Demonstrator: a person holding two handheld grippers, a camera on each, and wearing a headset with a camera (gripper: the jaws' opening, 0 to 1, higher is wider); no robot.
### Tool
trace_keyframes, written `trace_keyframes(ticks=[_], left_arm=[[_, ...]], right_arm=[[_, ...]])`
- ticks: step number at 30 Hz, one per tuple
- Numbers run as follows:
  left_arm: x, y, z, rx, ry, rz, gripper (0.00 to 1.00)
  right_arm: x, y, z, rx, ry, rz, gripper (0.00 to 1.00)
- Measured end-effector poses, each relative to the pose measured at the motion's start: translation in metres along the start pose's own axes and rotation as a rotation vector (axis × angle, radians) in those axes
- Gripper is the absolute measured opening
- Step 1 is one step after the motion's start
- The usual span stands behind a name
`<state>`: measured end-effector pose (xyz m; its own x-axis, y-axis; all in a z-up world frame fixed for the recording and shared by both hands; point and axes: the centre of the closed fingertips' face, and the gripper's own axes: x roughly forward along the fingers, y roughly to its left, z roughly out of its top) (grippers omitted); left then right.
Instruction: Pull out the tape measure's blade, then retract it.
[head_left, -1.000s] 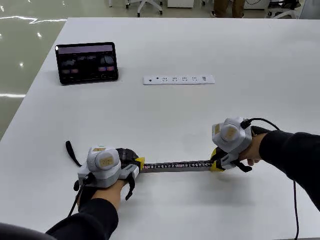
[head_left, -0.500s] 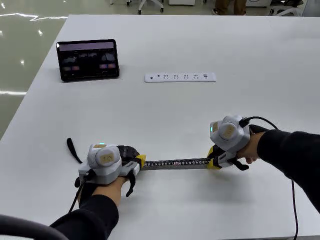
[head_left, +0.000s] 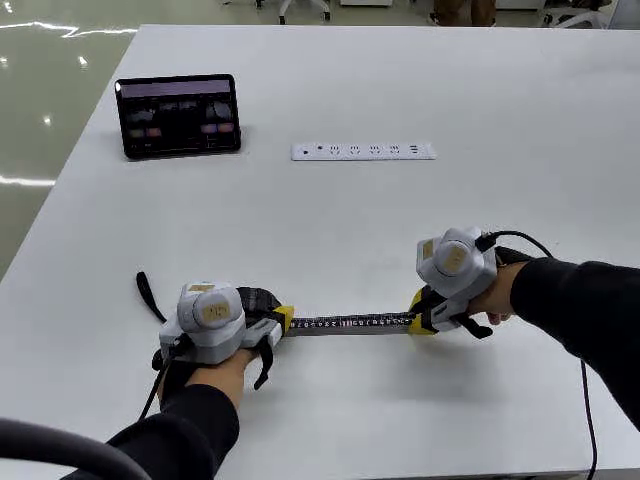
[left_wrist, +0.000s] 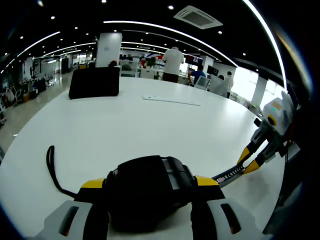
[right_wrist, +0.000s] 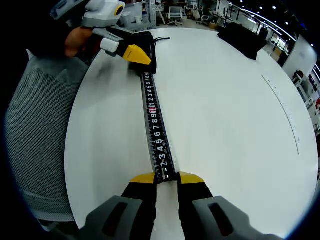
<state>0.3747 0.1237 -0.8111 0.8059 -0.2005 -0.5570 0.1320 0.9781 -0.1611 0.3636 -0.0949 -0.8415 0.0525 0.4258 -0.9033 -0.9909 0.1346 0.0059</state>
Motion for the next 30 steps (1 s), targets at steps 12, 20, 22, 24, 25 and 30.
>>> trace_keyframes(ticks=[12, 20, 22, 24, 25, 30], left_arm=[[0.001, 0.0, 0.0, -0.002, -0.002, -0.004, 0.63], [0.001, 0.001, 0.0, -0.006, 0.0, -0.008, 0.63], [0.001, 0.001, 0.0, -0.008, 0.001, -0.01, 0.63], [0.001, 0.001, 0.0, -0.01, 0.002, -0.013, 0.63], [0.0, 0.001, 0.0, -0.013, 0.003, -0.016, 0.63], [0.0, 0.001, 0.0, -0.022, 0.005, -0.031, 0.62]], right_arm=[[0.003, 0.0, 0.005, 0.005, -0.01, -0.002, 0.11], [0.006, 0.0, 0.007, 0.01, -0.016, -0.003, 0.11], [0.006, 0.0, 0.008, 0.009, -0.017, -0.003, 0.11], [0.006, 0.0, 0.009, 0.01, -0.019, -0.002, 0.11], [0.006, 0.0, 0.009, 0.01, -0.02, -0.002, 0.11], [0.006, 0.001, 0.011, 0.004, -0.026, -0.001, 0.11]])
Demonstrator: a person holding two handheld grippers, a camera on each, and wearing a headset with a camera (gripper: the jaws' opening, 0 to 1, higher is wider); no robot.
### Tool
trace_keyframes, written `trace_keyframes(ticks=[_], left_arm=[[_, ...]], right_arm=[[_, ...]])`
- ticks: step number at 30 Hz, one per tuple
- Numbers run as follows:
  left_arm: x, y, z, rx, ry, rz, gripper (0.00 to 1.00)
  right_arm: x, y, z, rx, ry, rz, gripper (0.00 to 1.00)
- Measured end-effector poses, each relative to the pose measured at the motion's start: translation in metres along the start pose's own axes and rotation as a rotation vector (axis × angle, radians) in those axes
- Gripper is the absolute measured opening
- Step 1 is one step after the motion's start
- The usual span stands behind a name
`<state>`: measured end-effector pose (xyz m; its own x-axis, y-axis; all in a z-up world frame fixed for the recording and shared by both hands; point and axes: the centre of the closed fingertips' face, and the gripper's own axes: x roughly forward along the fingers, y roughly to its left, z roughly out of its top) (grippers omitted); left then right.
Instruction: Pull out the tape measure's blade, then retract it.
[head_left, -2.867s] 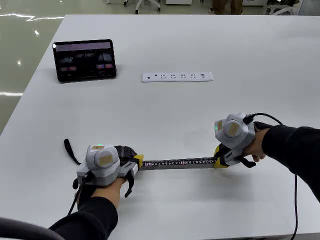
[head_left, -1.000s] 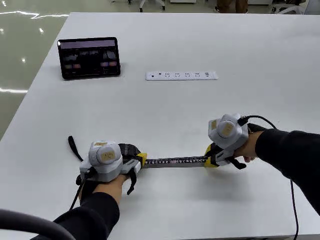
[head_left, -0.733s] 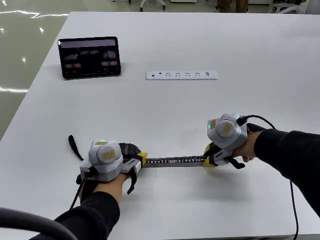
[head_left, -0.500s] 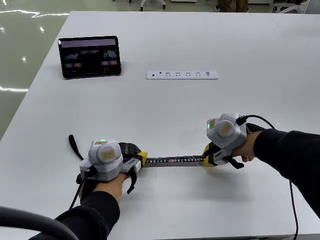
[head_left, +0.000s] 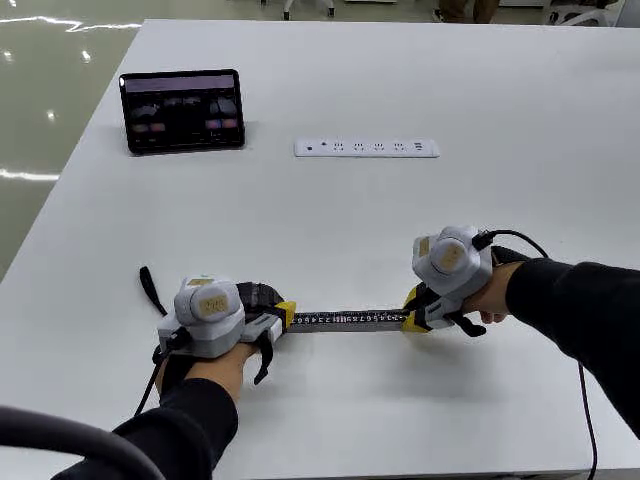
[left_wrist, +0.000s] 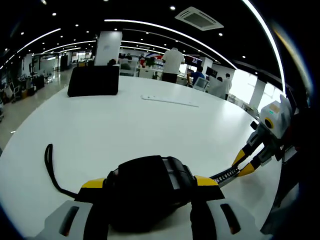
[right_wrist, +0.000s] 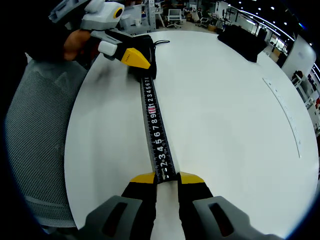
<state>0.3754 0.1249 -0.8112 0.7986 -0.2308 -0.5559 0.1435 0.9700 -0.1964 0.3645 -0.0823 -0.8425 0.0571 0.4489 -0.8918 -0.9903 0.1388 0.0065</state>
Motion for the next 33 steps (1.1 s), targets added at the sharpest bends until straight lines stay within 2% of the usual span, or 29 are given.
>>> trace_keyframes(ticks=[15, 27, 33], left_arm=[[-0.001, 0.001, 0.0, 0.002, 0.006, -0.024, 0.62], [-0.001, 0.0, -0.001, 0.01, 0.012, -0.031, 0.62], [-0.001, -0.001, -0.001, 0.014, 0.013, -0.031, 0.62]], right_arm=[[0.001, 0.0, 0.004, 0.002, -0.028, 0.011, 0.11], [0.004, 0.001, 0.012, -0.07, -0.046, 0.01, 0.11], [0.006, 0.001, 0.014, -0.075, -0.05, 0.013, 0.12]])
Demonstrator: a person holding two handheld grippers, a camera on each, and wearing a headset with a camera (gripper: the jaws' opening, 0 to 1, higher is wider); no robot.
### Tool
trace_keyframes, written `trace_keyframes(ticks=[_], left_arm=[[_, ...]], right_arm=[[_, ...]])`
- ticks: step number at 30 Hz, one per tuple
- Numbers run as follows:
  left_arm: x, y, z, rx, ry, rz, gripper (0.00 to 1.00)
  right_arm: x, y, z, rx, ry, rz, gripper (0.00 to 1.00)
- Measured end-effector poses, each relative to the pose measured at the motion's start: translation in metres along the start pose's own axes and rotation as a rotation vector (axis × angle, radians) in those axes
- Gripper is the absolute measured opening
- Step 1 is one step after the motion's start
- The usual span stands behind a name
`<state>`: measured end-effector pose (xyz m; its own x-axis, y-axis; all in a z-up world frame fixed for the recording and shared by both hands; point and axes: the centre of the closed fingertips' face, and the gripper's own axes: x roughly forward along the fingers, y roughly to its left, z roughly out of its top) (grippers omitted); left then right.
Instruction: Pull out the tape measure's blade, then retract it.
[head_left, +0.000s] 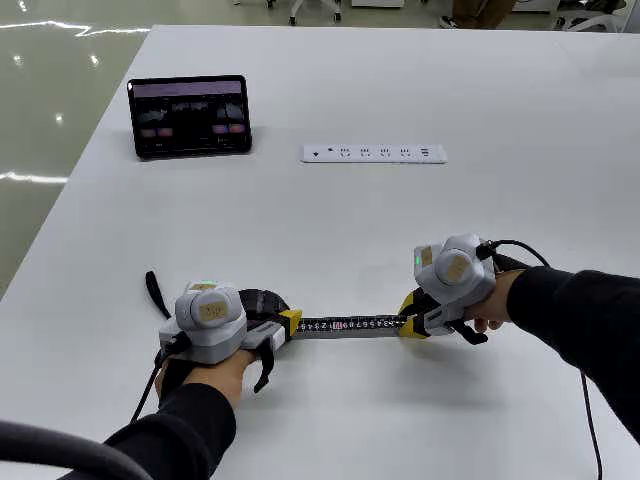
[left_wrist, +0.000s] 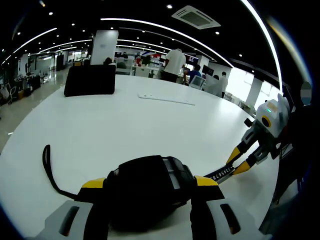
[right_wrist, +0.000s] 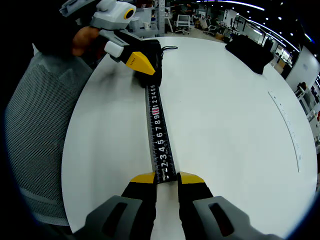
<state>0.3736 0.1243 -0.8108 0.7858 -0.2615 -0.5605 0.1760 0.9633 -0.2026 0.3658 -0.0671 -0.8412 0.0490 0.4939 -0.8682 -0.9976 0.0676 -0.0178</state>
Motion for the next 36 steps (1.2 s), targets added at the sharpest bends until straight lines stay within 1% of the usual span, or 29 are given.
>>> trace_keyframes(ticks=[16, 22, 36], left_arm=[[0.0, 0.0, 0.0, -0.004, -0.002, -0.002, 0.62], [0.0, -0.001, 0.0, -0.004, -0.002, -0.003, 0.62], [0.0, 0.0, 0.0, -0.005, -0.002, -0.003, 0.62]], right_arm=[[0.003, 0.002, 0.006, -0.054, -0.008, 0.016, 0.12], [0.004, 0.004, 0.008, -0.085, -0.011, 0.028, 0.12], [0.01, 0.003, 0.016, -0.059, -0.034, 0.022, 0.11]])
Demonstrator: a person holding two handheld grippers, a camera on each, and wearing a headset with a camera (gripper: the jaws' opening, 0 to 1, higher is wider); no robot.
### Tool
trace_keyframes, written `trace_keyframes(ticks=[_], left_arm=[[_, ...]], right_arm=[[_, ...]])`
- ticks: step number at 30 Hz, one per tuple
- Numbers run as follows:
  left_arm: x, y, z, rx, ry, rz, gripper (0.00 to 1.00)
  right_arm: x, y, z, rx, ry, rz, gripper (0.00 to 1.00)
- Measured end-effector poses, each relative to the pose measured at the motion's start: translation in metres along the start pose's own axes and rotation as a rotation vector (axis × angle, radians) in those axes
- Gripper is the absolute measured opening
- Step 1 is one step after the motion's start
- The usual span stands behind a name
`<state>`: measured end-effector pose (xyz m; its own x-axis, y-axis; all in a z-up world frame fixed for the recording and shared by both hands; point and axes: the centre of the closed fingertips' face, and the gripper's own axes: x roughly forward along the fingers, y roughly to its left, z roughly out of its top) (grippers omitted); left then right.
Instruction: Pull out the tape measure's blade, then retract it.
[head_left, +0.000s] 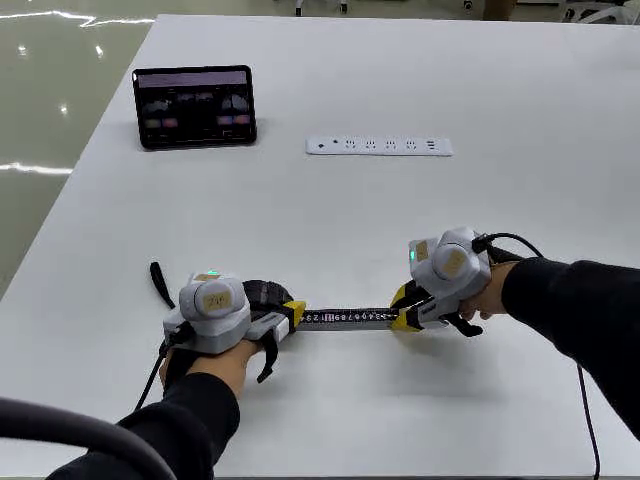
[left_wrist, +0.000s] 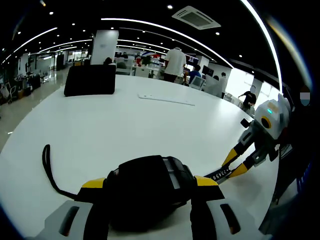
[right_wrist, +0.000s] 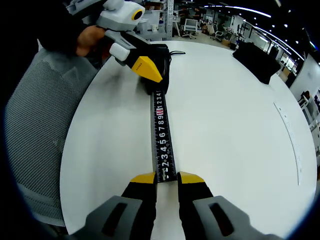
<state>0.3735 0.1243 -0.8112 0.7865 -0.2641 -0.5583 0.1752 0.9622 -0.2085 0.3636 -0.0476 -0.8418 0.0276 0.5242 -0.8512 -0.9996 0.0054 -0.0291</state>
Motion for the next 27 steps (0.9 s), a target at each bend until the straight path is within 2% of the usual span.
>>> trace_keyframes(ticks=[21, 27], left_arm=[[0.0, 0.0, 0.0, 0.0, 0.001, -0.002, 0.62], [0.0, 0.0, 0.0, 0.001, 0.001, -0.002, 0.62]], right_arm=[[0.008, 0.001, 0.015, -0.022, -0.024, 0.008, 0.11], [0.01, 0.002, 0.019, -0.009, -0.03, 0.009, 0.11]])
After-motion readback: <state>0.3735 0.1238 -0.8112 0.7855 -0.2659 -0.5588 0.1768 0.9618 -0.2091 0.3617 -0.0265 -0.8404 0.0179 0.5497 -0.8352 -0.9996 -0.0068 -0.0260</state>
